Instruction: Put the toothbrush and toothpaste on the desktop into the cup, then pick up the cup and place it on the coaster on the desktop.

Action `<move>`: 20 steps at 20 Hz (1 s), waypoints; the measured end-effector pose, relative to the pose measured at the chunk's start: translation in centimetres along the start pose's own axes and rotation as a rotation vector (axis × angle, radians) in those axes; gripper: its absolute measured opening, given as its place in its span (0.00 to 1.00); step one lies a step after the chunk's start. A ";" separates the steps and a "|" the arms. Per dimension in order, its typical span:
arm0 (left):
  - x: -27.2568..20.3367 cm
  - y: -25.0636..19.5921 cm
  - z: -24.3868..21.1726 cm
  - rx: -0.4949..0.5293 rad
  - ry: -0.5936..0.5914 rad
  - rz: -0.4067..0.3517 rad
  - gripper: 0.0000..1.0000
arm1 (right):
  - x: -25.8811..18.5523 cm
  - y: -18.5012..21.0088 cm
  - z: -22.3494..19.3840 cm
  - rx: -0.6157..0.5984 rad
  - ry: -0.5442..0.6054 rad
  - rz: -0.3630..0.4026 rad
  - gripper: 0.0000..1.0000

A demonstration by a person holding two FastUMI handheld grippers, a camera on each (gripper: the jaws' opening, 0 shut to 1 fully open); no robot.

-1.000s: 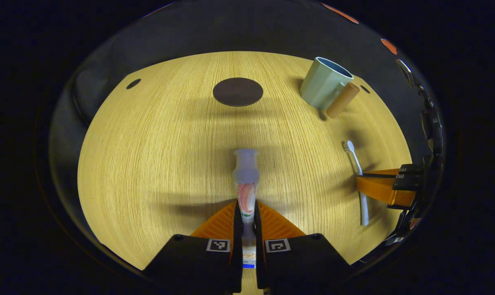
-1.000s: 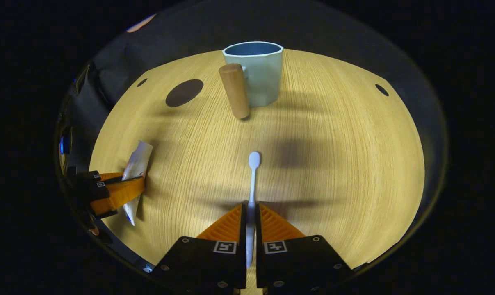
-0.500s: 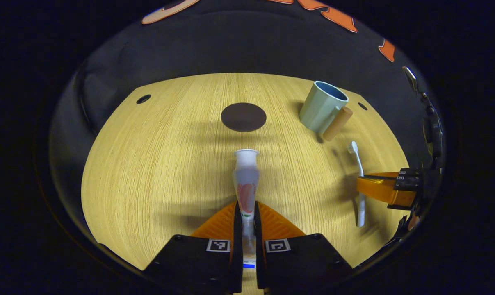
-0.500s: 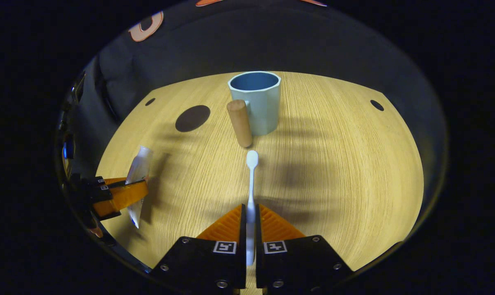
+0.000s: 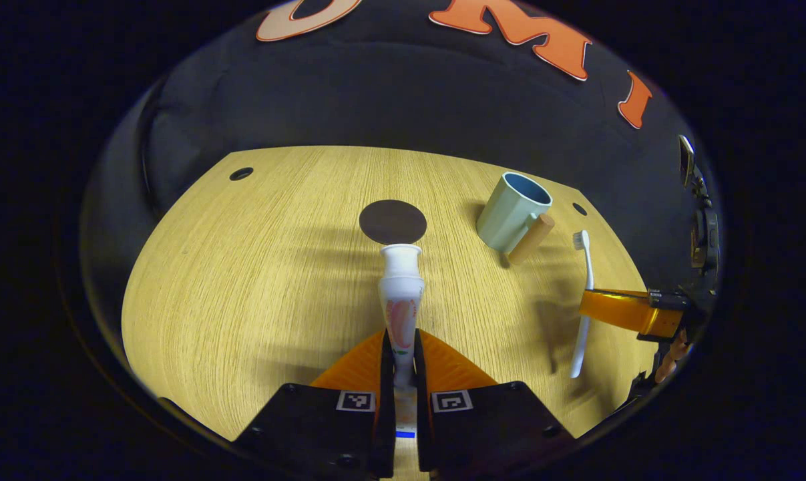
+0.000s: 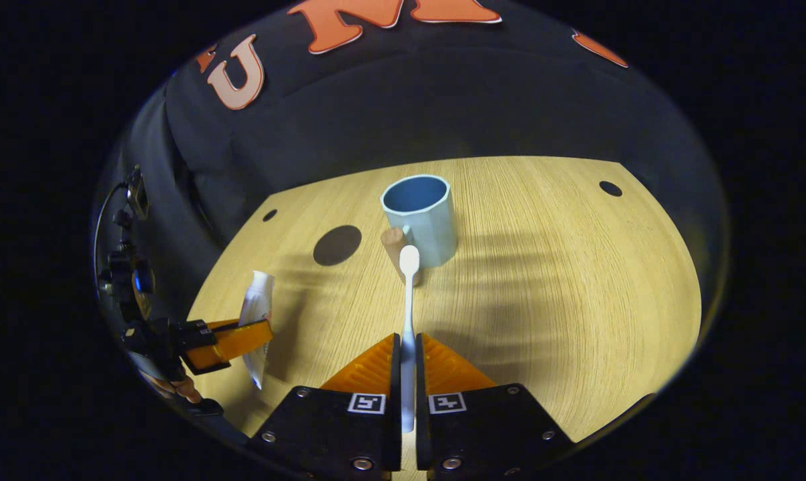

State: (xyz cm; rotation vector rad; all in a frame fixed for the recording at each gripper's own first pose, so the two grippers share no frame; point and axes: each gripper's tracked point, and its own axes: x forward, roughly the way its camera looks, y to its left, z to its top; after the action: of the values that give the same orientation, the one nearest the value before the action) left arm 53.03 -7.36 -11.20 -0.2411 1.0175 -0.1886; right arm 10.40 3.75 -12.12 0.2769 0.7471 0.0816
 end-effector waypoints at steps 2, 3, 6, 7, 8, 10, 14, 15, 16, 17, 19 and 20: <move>4.2 -0.8 0.1 0.002 -0.015 0.003 0.17 | -0.5 0.0 1.6 0.007 -0.068 0.014 0.09; 1.7 0.0 1.1 0.002 -0.024 0.007 0.17 | -0.7 -0.2 2.5 0.007 -0.104 0.021 0.09; 1.4 0.6 1.5 0.005 -0.042 0.019 0.17 | -2.1 -0.4 5.4 -0.009 -0.236 0.039 0.09; 1.1 0.7 1.8 0.002 -0.048 0.020 0.18 | -2.8 -0.3 6.7 -0.015 -0.284 0.046 0.09; 1.4 0.8 1.9 0.002 -0.052 0.021 0.17 | -3.3 -0.2 8.1 -0.021 -0.334 0.053 0.09; 1.8 0.9 2.0 0.001 -0.061 0.022 0.17 | -4.5 -0.1 10.6 -0.035 -0.435 0.068 0.09; 2.1 0.8 2.2 -0.003 -0.070 0.017 0.17 | -5.3 0.5 15.1 -0.089 -0.638 0.088 0.09; 2.0 0.8 2.1 -0.006 -0.068 0.014 0.17 | -5.0 0.3 16.0 -0.101 -0.673 0.074 0.09; 2.1 0.9 2.1 -0.006 -0.066 0.013 0.17 | -4.5 0.0 16.6 -0.108 -0.694 0.060 0.09; 2.3 0.9 1.9 -0.007 -0.067 0.015 0.17 | -4.1 -0.2 16.9 -0.107 -0.704 0.050 0.09; 2.6 1.2 2.2 -0.006 -0.071 0.021 0.17 | -3.7 -0.2 17.3 -0.089 -0.719 0.071 0.09; 2.8 1.4 2.3 -0.005 -0.072 0.024 0.17 | -3.4 -0.3 17.6 -0.083 -0.731 0.079 0.09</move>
State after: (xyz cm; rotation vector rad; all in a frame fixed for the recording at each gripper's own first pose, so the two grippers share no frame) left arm 56.50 -6.52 -12.68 -0.2387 0.9491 -0.1545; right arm 19.84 -0.99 2.32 0.2336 0.0068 0.0785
